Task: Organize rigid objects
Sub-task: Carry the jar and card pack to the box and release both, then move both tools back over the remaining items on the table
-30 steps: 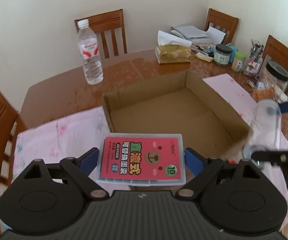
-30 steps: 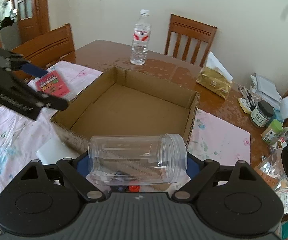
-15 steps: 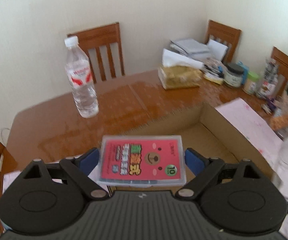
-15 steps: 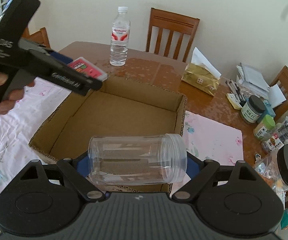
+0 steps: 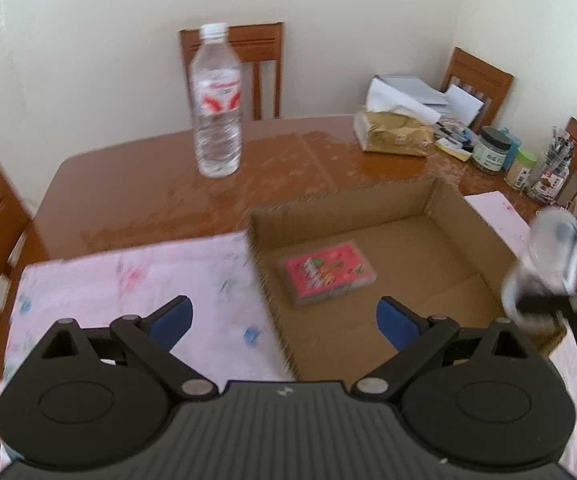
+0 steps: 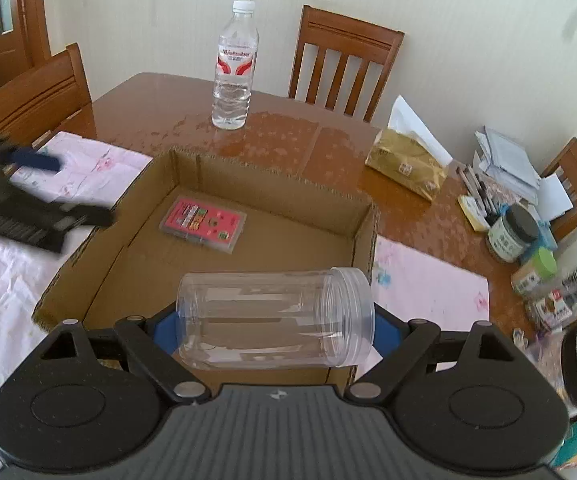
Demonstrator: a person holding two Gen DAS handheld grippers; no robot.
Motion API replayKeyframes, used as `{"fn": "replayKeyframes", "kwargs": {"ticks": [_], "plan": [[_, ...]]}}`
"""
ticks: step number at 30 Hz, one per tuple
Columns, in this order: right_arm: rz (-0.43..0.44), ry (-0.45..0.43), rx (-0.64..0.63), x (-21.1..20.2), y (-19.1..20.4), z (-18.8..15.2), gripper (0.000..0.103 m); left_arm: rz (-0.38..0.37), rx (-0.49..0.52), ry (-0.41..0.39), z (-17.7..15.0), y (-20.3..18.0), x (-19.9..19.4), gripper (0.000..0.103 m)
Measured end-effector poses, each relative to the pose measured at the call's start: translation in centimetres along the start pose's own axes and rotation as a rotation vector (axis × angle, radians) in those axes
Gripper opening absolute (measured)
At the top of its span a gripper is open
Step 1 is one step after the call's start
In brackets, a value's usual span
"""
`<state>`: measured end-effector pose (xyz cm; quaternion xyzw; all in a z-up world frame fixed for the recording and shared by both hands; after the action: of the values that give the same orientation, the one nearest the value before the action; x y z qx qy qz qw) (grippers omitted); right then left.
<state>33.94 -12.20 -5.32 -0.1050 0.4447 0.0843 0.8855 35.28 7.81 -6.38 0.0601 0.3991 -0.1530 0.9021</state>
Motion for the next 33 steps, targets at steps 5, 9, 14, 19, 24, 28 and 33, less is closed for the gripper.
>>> {"fn": "replayKeyframes", "kwargs": {"ticks": [5,9,14,19,24,28,33], "plan": [[-0.002,-0.010,0.007,1.4,-0.4,2.5,0.093,0.042,-0.067,0.011,-2.1,2.1,-1.8,0.098],[-0.018,-0.035,0.000,2.5,-0.8,4.9,0.093,0.064,-0.116,0.018,-3.4,3.3,-2.5,0.098],[-0.072,-0.041,-0.005,4.1,-1.1,6.7,0.103,0.082,-0.133,0.031,-4.4,4.2,-2.8,0.098],[-0.062,-0.038,-0.015,3.4,-0.3,5.9,0.103,0.081,-0.139,0.036,-5.1,4.2,-3.0,0.098],[-0.060,-0.021,-0.042,2.9,0.5,4.3,0.103,0.071,-0.129,0.038,-5.6,3.8,-3.1,0.098],[-0.051,-0.017,-0.038,2.4,0.7,3.1,0.103,0.068,-0.136,0.038,-6.1,3.6,-3.1,0.098],[-0.037,-0.018,-0.022,1.5,0.8,1.3,0.103,0.078,-0.129,0.046,-6.9,2.8,-3.5,0.098]]}}
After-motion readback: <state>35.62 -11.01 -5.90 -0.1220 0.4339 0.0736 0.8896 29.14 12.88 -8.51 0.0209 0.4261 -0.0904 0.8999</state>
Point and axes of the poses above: each gripper's, at about its wrist camera, not at the fingertips, and x roughly the way its jaws point, y to its left, z to its top, the point moved 6 cm from there along x, roughly the way its jaws point, and after that the axes turned 2 degrees about x, right-handed, at the moved point
